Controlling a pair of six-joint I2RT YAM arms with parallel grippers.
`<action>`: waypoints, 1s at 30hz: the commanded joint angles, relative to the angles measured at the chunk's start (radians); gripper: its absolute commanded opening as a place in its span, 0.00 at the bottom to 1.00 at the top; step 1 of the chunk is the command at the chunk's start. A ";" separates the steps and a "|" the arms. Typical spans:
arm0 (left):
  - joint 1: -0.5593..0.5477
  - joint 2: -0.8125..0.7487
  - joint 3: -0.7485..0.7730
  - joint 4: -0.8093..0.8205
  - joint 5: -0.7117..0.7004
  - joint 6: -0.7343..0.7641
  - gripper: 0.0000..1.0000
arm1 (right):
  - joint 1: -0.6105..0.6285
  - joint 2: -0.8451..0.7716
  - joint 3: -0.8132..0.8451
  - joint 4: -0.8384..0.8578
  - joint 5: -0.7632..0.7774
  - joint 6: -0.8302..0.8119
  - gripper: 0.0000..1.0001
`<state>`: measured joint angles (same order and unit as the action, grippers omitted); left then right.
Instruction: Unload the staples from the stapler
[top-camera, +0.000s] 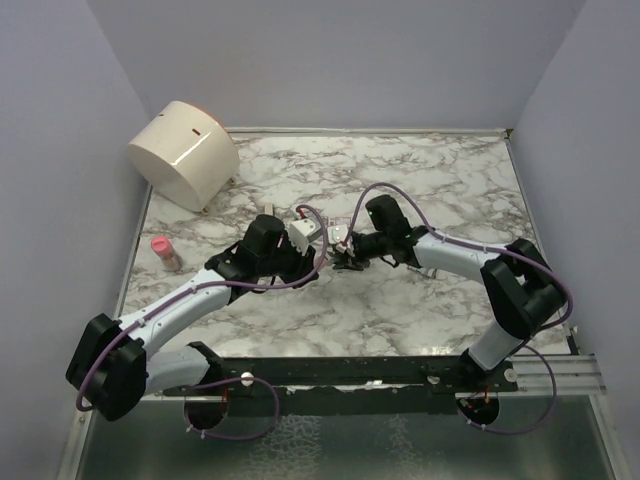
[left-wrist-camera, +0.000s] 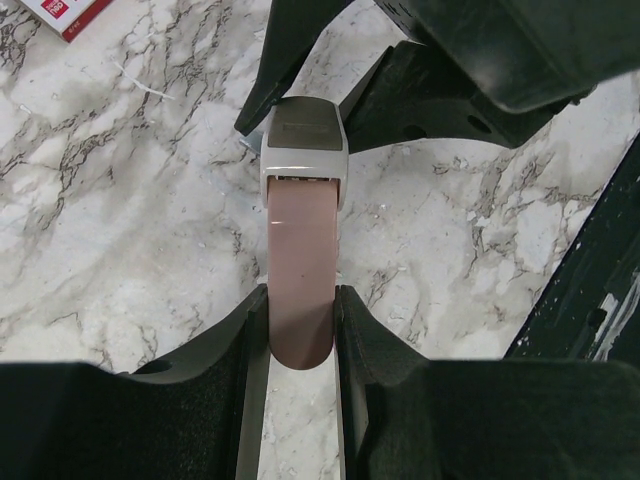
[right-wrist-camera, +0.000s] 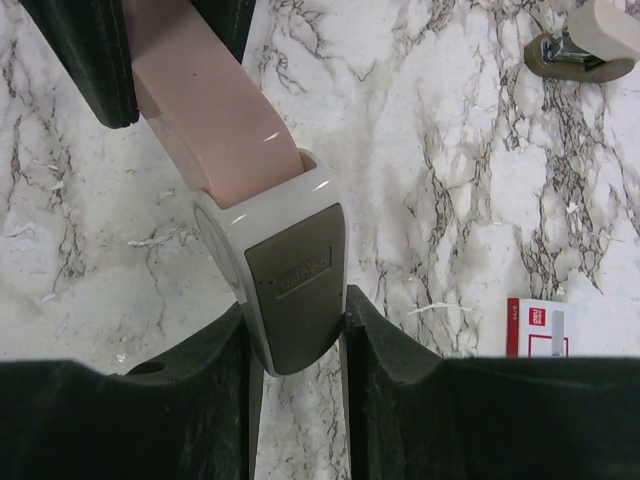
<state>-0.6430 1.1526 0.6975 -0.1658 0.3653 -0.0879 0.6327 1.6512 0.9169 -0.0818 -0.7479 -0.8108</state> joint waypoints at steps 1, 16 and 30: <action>0.002 0.006 0.007 0.066 -0.059 0.017 0.00 | 0.040 -0.040 -0.015 0.044 0.059 -0.029 0.01; -0.038 0.114 0.013 0.041 -0.246 -0.041 0.00 | 0.106 -0.073 -0.009 0.066 0.088 -0.027 0.01; -0.037 -0.040 -0.043 0.124 -0.328 -0.091 0.00 | 0.107 -0.027 -0.071 0.302 0.130 0.157 0.11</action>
<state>-0.6876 1.1454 0.6556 -0.1146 0.1604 -0.1253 0.6876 1.6070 0.8810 0.0746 -0.5632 -0.7658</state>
